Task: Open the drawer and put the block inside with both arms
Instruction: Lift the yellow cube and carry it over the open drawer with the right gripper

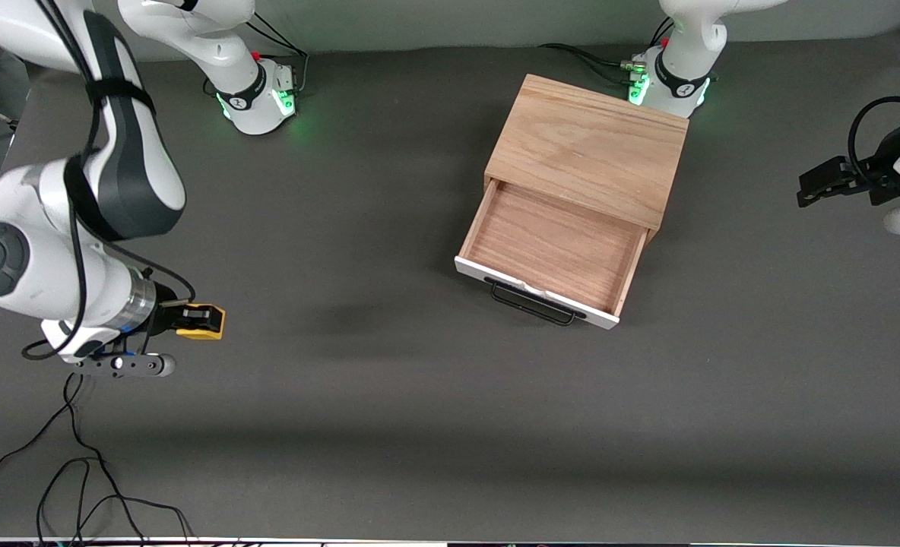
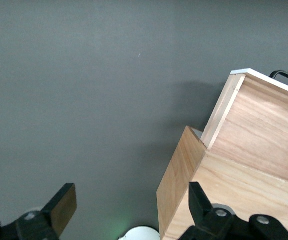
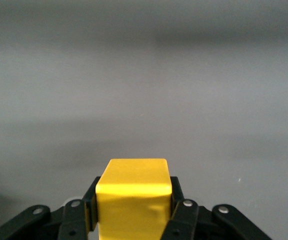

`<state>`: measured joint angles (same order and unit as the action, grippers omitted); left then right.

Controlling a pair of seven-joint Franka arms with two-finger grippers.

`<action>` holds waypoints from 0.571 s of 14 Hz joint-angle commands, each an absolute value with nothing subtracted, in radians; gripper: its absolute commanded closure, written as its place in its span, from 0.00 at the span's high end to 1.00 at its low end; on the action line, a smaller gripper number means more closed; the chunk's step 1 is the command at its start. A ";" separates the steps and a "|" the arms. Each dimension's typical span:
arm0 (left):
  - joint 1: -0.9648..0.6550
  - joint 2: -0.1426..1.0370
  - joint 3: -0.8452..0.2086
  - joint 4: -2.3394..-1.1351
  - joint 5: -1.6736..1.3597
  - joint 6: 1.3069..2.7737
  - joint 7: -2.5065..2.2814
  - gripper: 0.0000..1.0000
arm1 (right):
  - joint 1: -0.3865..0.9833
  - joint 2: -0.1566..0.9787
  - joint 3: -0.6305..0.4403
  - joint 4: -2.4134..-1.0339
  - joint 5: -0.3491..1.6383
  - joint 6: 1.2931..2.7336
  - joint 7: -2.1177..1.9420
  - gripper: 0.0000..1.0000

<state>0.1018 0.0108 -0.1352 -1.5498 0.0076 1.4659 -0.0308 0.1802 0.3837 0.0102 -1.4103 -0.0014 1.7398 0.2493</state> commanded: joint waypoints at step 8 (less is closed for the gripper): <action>0.103 0.011 -0.141 -1.582 0.015 1.546 -0.005 1.00 | 0.562 0.530 0.037 -0.979 0.100 1.604 0.998 0.20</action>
